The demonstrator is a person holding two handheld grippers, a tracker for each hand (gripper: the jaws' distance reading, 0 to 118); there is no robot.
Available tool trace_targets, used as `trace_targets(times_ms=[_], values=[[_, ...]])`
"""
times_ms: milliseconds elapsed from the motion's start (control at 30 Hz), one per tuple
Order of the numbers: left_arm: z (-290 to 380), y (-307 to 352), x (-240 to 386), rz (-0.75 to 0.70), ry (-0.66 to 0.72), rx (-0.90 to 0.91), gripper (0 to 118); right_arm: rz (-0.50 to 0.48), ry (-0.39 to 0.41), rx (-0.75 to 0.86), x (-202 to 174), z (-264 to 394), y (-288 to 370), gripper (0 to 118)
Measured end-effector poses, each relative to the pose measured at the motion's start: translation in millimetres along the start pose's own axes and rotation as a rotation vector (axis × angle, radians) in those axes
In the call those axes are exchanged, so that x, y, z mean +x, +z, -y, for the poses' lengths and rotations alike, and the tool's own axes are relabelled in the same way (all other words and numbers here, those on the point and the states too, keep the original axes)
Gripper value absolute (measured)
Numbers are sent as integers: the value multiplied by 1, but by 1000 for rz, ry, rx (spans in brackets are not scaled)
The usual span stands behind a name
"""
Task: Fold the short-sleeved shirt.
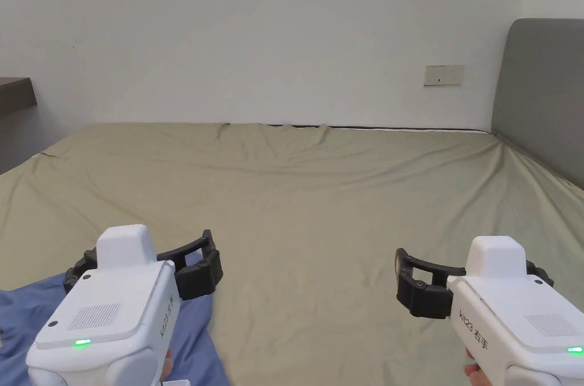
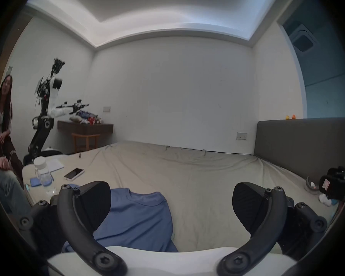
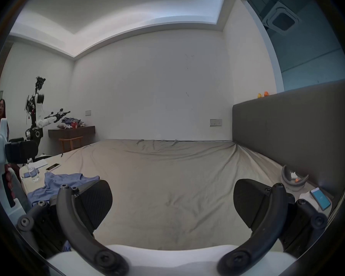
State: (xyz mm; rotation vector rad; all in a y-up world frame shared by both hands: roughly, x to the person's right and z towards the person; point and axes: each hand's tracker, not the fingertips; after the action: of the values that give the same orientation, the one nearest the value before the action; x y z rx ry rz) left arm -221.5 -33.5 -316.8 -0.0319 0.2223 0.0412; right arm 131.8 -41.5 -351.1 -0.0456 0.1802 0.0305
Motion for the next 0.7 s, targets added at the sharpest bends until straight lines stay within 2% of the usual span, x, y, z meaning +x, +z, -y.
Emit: trace_targets(times_ms=[267,500,700], values=[[4,-4,0,2,-11,-13,118,36,-48,-42,5,1,-2,118],[5,-4,-1,-7,-21,-14,118,48,12,-20,3,-2,-1,118],[4,-4,-3,3,4,1,118,49,5,-28,4,-2,-2,118]])
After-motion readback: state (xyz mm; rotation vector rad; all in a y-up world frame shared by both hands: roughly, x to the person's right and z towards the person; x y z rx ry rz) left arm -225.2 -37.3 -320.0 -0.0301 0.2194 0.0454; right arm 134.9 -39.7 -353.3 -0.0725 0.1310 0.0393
